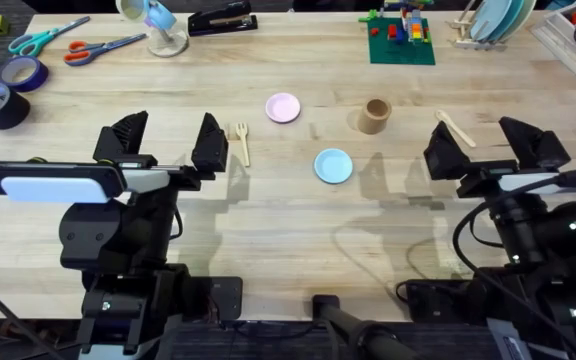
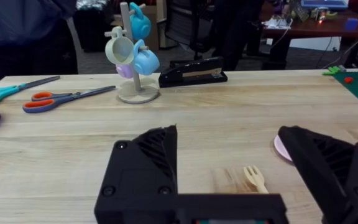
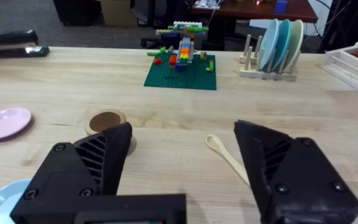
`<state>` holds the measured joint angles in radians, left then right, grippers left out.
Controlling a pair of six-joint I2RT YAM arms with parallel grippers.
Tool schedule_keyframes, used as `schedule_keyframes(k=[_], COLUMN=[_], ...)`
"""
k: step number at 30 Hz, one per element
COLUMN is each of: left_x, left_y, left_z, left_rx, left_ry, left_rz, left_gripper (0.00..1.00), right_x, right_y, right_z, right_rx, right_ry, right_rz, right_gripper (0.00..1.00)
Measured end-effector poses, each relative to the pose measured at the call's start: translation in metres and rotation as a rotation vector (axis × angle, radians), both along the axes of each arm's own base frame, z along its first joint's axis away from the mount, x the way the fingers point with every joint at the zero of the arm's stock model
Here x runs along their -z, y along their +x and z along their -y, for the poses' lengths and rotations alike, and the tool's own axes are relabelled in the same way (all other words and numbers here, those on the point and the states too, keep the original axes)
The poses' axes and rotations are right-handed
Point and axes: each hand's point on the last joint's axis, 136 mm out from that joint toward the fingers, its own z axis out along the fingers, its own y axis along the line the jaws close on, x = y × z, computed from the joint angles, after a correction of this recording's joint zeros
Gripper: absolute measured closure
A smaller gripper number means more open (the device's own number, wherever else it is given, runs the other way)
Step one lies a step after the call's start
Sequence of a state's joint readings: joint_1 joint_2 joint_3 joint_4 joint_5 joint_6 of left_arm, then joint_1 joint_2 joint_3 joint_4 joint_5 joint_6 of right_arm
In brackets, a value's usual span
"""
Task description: Pick up a utensil and set it on the pink plate, then put the other utensil in the container.
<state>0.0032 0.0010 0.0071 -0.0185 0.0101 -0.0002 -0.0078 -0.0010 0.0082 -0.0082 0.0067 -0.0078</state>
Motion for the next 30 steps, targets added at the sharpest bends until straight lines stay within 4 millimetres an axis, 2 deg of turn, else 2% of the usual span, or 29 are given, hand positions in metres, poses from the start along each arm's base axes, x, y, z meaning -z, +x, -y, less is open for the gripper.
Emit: schedule_keyframes(k=[19,26,30], left_x=[0.0,0.0,-0.018], left_y=[0.0,-0.002,-0.012], left_z=[0.0,0.0,0.0], left_rx=[0.0,0.0,0.0], left_ry=[0.0,0.0,0.001], left_rz=[0.0,-0.03,-0.064], left_gripper=[0.007,0.008,0.008], right_x=[0.001,0.002,0.004], right_y=[0.0,-0.003,-0.015], right_z=[0.0,0.0,-0.001], right_rx=[0.002,-0.008,-0.018], right_ry=[-0.001,-0.065,-0.084], right_rz=[-0.002,-0.032,-0.14], right_gripper=[0.008,0.008,0.008])
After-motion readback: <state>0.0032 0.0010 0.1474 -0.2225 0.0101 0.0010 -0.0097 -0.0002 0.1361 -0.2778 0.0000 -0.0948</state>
